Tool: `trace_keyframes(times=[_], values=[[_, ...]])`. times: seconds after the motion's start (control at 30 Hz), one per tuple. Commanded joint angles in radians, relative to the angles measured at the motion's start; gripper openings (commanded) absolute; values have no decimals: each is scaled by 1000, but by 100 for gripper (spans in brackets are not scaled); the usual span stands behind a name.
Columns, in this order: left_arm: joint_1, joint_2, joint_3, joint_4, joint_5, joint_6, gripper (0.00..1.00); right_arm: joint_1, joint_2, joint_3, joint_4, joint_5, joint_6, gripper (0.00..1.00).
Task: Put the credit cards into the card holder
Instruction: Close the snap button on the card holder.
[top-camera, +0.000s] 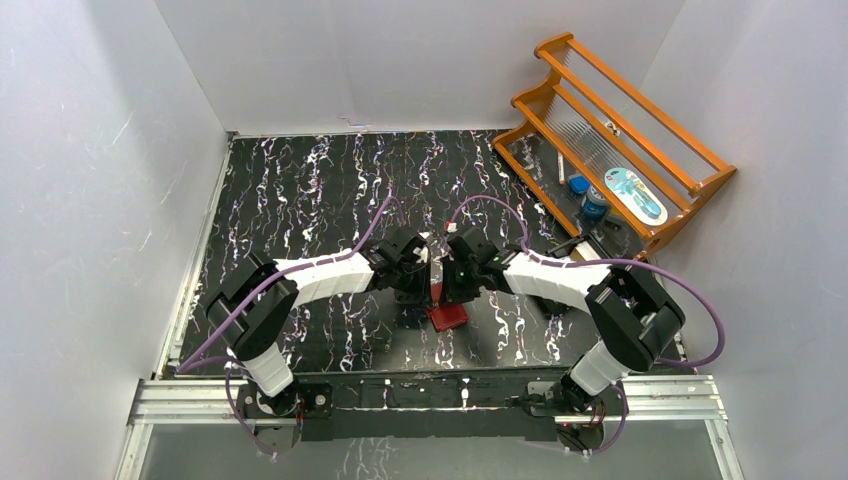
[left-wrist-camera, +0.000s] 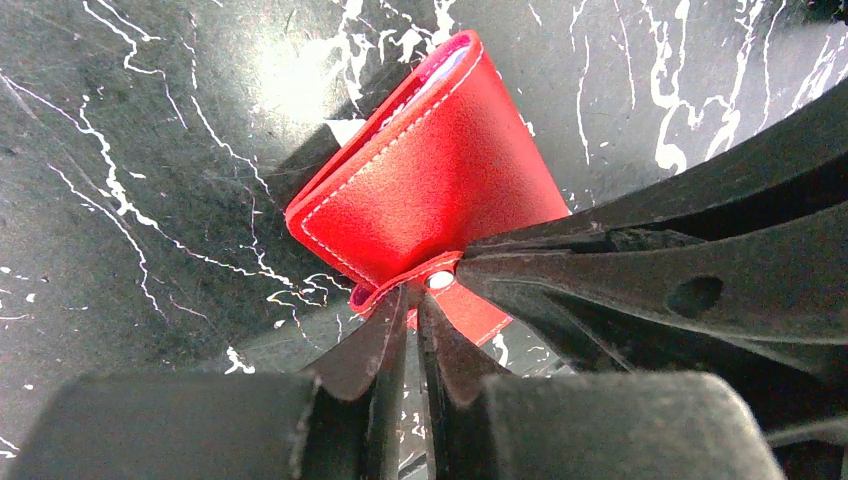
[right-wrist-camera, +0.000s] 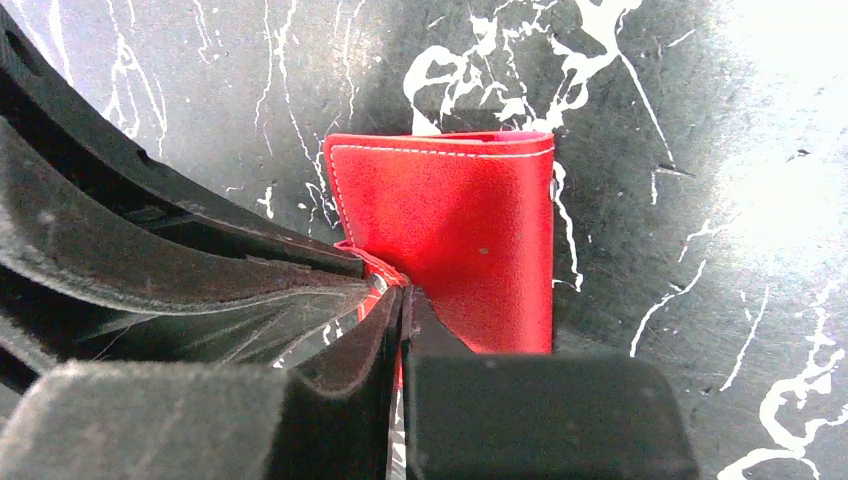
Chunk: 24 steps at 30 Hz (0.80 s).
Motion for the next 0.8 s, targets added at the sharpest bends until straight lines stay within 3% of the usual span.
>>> trace_keyframes(times=[0.0, 0.4, 0.77], values=[[-1, 1, 20, -14, -6, 8, 9, 9, 2, 44, -18, 49, -20, 11], [-1, -31, 32, -8, 6, 19, 11, 14, -56, 31, 42, 44, 16, 20], [-1, -31, 24, -6, 6, 20, 11, 10, 16, 51, 34, 33, 9, 26]])
